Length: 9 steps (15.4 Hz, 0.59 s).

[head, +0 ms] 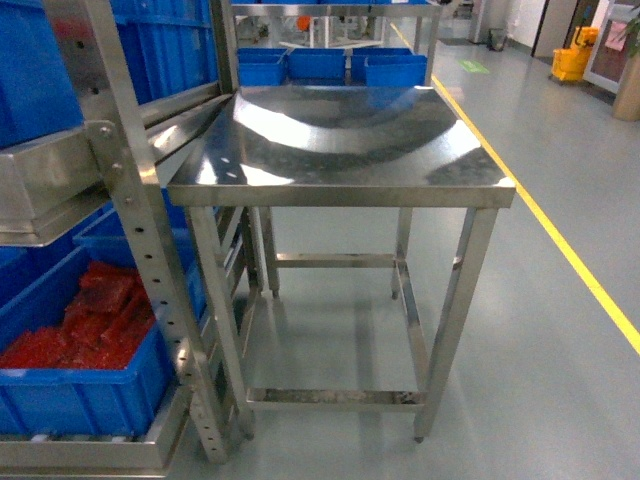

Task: Sort blue parts and orange caps into right shelf containers

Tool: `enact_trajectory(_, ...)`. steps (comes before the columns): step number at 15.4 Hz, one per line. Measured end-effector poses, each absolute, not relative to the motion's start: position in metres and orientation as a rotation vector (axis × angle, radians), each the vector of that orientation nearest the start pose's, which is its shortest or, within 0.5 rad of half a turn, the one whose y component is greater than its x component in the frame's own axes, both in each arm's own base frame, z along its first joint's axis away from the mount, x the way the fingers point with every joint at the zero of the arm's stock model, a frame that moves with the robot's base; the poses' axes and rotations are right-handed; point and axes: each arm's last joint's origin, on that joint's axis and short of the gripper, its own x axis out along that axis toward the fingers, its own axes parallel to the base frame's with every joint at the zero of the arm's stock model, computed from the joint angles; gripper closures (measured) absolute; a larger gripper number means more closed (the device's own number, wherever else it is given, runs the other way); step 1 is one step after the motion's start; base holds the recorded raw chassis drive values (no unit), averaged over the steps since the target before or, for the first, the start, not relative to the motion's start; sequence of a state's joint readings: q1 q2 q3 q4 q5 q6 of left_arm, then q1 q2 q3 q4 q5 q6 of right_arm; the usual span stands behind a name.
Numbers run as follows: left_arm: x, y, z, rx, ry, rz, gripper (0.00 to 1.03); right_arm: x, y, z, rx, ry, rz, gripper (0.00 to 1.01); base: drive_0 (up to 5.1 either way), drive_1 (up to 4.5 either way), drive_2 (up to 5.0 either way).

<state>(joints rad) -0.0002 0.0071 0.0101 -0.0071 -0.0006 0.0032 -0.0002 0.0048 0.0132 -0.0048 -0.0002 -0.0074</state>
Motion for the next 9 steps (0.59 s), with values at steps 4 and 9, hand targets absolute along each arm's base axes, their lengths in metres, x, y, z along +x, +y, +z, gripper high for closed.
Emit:
enact_trajectory(4, 0.0975, 0.0000, 0.1657, 0.003, 0.004, 0.000, 0.59, 0.0972, 0.0000, 0.1669, -0.007, -0.001, 0.000, 0.56, -4.9, 1.51, 3.4)
enact_trajectory(9, 0.0975, 0.0000, 0.1655, 0.003, 0.006, 0.000, 0.59, 0.0972, 0.0000, 0.1669, -0.007, -0.001, 0.000, 0.56, -4.9, 1.43, 3.3)
